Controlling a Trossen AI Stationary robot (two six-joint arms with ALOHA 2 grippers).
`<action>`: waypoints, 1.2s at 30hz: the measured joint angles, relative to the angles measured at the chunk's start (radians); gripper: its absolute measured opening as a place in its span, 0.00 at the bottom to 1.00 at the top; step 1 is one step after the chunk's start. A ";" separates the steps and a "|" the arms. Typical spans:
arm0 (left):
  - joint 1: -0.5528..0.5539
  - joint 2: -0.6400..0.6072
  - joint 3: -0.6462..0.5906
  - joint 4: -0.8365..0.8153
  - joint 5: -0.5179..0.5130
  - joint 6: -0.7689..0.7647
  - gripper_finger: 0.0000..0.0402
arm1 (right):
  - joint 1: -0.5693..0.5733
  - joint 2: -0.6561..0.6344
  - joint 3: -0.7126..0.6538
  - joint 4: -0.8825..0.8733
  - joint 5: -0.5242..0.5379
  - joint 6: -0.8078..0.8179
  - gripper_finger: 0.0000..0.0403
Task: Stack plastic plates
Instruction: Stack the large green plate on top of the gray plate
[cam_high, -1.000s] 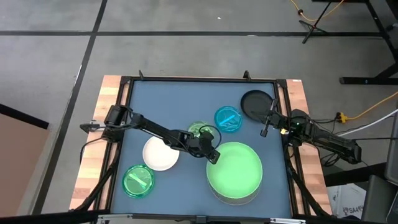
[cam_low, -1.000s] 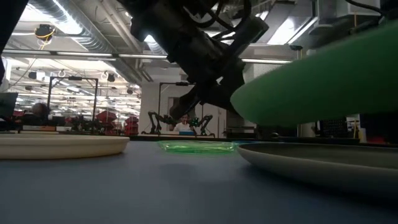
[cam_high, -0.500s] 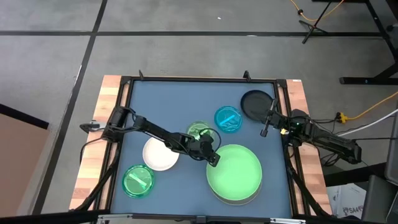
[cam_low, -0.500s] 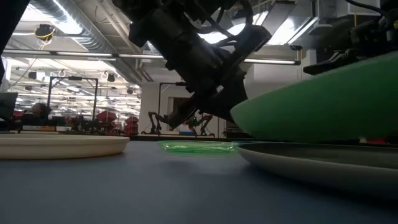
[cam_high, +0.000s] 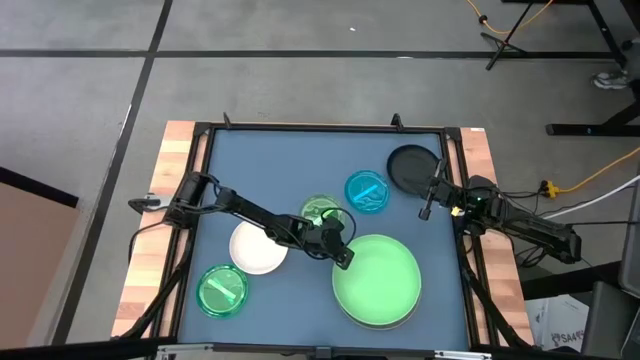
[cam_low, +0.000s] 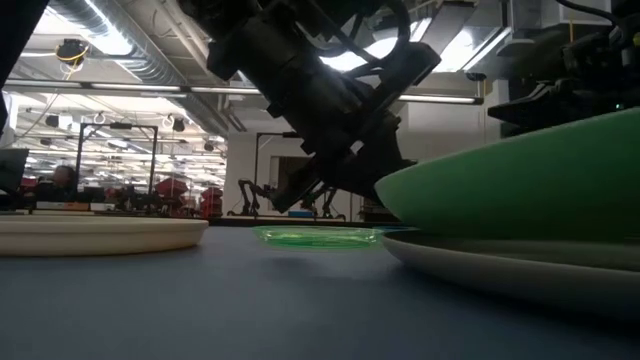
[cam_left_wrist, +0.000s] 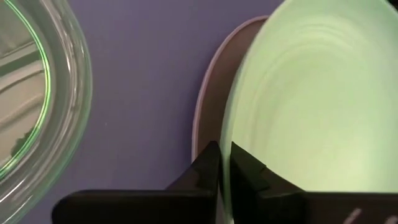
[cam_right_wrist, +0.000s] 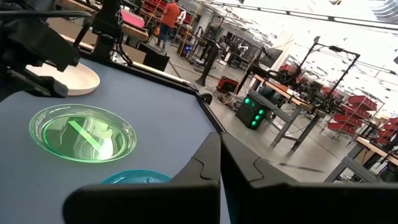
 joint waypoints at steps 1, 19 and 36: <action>0.000 0.000 0.000 0.001 0.000 0.000 0.05 | 0.000 0.000 0.000 0.000 0.000 0.000 0.00; 0.001 0.014 0.000 0.062 -0.005 0.001 0.12 | 0.000 0.000 0.000 0.000 0.001 0.002 0.00; 0.001 0.014 0.000 0.059 -0.013 0.038 0.16 | 0.000 0.000 0.000 -0.001 0.001 0.002 0.00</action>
